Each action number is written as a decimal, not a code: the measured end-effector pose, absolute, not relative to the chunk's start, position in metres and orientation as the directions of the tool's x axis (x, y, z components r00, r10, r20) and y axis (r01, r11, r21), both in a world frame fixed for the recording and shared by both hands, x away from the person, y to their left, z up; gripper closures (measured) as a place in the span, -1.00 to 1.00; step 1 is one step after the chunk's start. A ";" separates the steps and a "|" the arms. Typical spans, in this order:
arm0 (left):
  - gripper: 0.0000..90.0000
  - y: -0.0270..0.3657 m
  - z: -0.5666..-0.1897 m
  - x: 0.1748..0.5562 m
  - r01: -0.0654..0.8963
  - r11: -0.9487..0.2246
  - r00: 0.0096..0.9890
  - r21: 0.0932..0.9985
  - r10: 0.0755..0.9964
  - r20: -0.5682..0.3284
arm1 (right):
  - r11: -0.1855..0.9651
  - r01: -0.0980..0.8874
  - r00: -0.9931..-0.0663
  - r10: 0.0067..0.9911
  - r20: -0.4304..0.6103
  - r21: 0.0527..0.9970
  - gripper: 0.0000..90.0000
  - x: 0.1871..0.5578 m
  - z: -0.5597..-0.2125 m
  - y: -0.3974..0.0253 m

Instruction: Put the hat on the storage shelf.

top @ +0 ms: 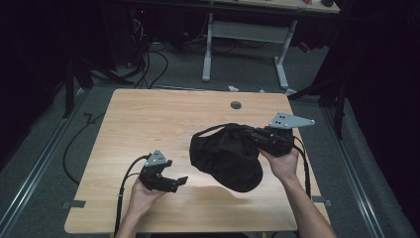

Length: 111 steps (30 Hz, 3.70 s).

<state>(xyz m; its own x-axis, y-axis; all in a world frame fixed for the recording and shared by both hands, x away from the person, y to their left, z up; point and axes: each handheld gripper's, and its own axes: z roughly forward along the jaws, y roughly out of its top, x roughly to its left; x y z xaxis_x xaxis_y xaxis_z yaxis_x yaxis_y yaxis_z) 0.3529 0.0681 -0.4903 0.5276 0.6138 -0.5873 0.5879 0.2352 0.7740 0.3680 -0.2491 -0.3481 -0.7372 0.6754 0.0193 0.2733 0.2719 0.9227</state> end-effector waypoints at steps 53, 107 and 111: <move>0.40 0.040 -0.456 0.326 0.616 0.093 0.716 0.782 0.347 -0.605 | 0.233 0.211 -0.838 0.543 0.053 0.949 0.89 0.385 -0.352 -0.232; 0.53 0.066 -0.419 0.328 0.570 0.255 0.610 0.781 0.506 -0.610 | 0.257 0.487 -0.650 0.745 0.150 0.835 -0.03 0.369 -0.422 -0.275; 0.52 0.067 -0.417 0.330 0.569 0.272 0.595 0.776 0.516 -0.616 | 0.274 0.508 -0.629 0.766 0.135 0.817 -0.03 0.366 -0.435 -0.276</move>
